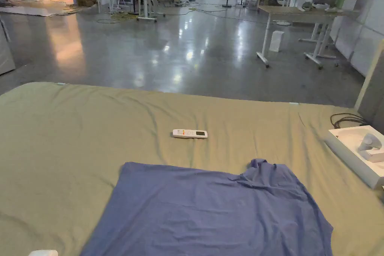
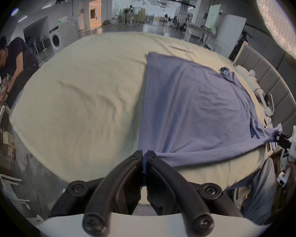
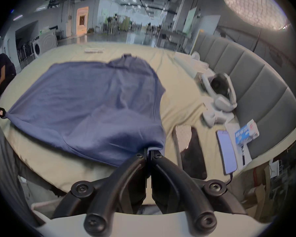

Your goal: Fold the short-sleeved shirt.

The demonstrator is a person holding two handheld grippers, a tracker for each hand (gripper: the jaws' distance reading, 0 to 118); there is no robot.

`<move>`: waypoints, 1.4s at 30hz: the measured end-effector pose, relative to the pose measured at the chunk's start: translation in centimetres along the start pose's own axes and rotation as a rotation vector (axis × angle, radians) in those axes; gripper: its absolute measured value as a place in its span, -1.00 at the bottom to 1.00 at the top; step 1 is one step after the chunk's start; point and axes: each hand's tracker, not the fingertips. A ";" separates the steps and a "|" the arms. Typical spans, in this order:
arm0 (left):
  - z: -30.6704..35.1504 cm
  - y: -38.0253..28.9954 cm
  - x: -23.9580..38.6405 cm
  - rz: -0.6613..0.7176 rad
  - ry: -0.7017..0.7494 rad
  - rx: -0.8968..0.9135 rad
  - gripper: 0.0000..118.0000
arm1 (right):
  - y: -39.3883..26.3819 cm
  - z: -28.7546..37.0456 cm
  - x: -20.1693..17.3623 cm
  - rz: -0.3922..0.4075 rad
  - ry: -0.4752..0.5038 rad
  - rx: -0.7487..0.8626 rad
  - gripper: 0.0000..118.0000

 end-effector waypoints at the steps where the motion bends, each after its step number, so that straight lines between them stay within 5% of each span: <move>1: -0.3 0.0 -0.1 -0.006 0.000 -0.021 -0.91 | -0.3 -0.4 0.0 0.003 -0.002 -0.031 -0.95; 7: -0.6 -0.3 -0.4 0.017 0.038 -0.077 -0.57 | -0.1 -0.7 0.4 0.012 0.030 -0.063 -0.66; 12: 1.4 0.3 -0.7 0.014 0.045 0.066 -0.38 | 2.1 1.5 0.8 0.041 0.035 0.047 -0.08; 18: 4.2 2.9 1.8 -0.004 0.003 0.309 -0.33 | 6.5 4.5 0.1 -0.005 0.031 0.332 -0.08; 24: 6.6 6.1 6.0 -0.004 -0.123 0.522 -0.39 | 10.7 7.0 -2.3 -0.129 0.116 0.610 -0.13; 28: 8.0 8.0 9.1 -0.054 -0.099 0.645 -0.87 | 12.8 7.8 -4.2 -0.138 0.057 0.703 -0.70; 30: 8.6 8.7 10.3 -0.071 -0.083 0.700 -0.89 | 13.5 7.7 -4.8 -0.145 0.045 0.721 -1.00; 42: 9.7 8.5 11.0 -0.139 -0.027 0.748 -0.97 | 15.1 7.7 -4.5 -0.188 0.062 0.735 -1.00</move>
